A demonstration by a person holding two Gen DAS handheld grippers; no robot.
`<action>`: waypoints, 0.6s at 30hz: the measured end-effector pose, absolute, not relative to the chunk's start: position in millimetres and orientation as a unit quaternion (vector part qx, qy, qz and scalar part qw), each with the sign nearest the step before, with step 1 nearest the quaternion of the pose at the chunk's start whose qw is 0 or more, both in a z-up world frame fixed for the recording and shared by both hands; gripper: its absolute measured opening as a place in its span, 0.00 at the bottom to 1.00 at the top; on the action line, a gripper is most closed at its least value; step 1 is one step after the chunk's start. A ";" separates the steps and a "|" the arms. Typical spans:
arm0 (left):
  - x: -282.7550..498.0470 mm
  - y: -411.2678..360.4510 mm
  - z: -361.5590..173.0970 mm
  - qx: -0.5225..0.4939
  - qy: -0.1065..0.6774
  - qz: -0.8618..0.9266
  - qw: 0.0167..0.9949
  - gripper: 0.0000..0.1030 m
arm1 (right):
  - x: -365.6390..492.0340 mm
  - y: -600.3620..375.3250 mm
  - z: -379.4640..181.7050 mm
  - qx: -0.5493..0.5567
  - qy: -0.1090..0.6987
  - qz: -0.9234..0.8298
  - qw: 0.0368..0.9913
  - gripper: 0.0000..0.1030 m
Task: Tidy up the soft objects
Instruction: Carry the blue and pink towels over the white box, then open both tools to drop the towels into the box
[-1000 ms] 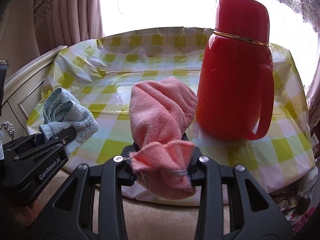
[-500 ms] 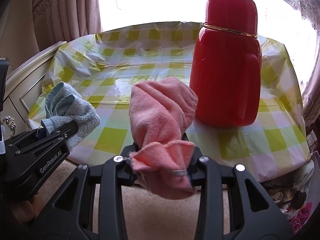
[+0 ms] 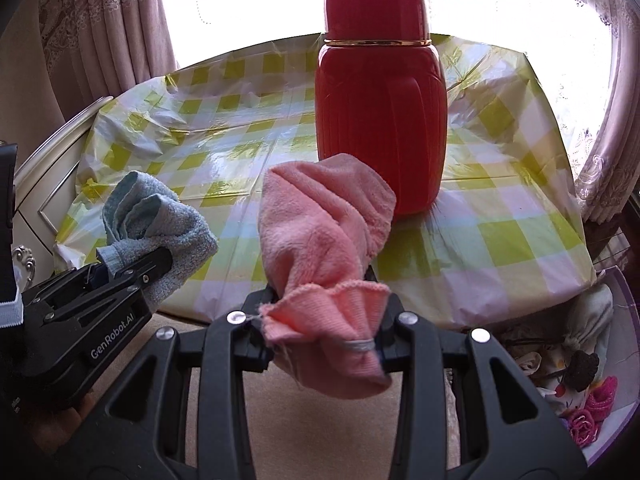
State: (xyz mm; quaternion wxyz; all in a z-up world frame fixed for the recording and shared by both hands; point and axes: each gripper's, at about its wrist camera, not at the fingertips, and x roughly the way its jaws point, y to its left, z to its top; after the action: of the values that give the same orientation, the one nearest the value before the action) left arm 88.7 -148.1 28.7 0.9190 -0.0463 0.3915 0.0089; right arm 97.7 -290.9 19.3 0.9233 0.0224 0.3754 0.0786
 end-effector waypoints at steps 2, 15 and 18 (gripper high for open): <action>86.3 -159.8 29.4 -0.048 0.391 -0.011 0.919 0.28 | 91.5 -304.3 21.0 0.025 0.379 0.068 0.923 0.38; 86.6 -248.0 30.8 -0.050 0.401 -0.153 0.902 0.28 | 43.8 -433.8 22.7 0.054 0.409 -0.067 0.909 0.38; 87.5 -268.0 32.7 -0.046 0.400 -0.182 0.897 0.28 | 32.4 -462.5 20.0 0.070 0.420 -0.097 0.899 0.39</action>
State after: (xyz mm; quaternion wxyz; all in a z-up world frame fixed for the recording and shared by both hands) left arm 87.5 -268.0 32.6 0.8970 -0.0458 0.4001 -0.1824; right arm 32.4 -462.5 20.0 0.8993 0.0700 0.4205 -0.0974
